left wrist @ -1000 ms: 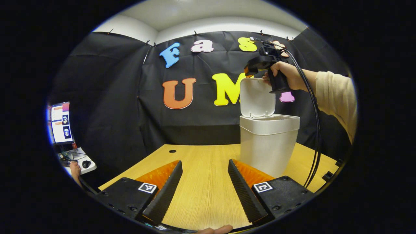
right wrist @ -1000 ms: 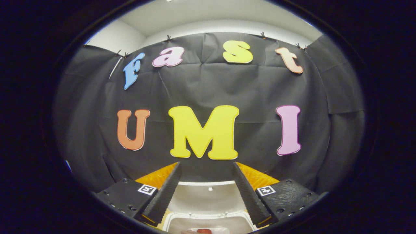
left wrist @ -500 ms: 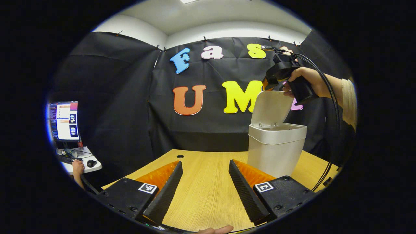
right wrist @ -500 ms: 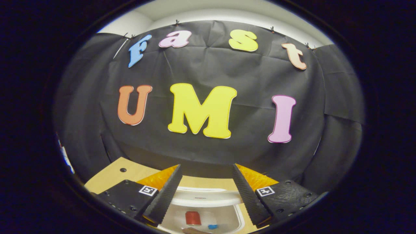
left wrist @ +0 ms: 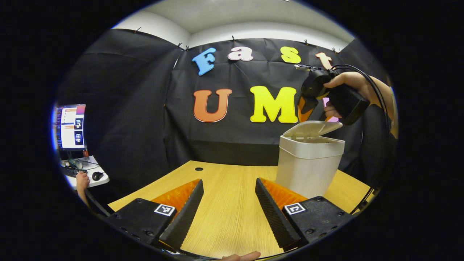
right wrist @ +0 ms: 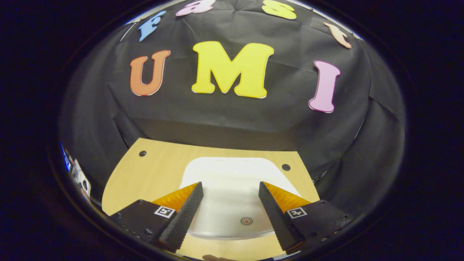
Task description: Press the lid of the desktop garbage bin to open it, pick up the crumpled paper on the desktop and throw it into the bin, then pick up the pop can on the desktop and drop it into the bin, and finally close the garbage bin lid.
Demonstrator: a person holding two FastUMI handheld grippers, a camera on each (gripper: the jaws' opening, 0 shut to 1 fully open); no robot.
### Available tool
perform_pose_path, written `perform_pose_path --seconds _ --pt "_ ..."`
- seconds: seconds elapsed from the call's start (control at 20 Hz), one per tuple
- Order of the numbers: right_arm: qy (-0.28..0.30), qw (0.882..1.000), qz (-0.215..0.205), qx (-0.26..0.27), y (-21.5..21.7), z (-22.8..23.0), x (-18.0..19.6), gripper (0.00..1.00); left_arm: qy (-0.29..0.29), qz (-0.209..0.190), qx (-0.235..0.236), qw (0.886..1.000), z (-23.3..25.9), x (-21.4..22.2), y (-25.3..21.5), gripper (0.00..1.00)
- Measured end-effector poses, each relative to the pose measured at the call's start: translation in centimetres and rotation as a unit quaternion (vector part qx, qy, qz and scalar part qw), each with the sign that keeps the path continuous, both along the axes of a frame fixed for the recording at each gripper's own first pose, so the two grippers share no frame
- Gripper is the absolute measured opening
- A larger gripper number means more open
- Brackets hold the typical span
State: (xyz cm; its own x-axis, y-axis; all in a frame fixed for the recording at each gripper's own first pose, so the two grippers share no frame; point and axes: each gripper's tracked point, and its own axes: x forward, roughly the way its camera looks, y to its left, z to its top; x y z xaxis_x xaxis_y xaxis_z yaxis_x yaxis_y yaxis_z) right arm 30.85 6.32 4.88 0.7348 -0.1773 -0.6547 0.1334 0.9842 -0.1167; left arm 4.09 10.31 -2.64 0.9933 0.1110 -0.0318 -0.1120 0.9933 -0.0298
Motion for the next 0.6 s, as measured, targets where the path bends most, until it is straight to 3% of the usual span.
perform_pose_path --seconds 0.15,0.6 --pt "0.023 1.0 -0.001 0.008 -0.5 -1.7 -0.2 0.99 0.004 -0.001 -0.004 1.0 -0.2 0.3 0.0 0.94" --pt "0.002 0.998 0.038 0.049 -0.3 -2.6 1.1 0.96 0.012 -0.002 0.0 1.0 -0.7 0.5 0.4 0.94"
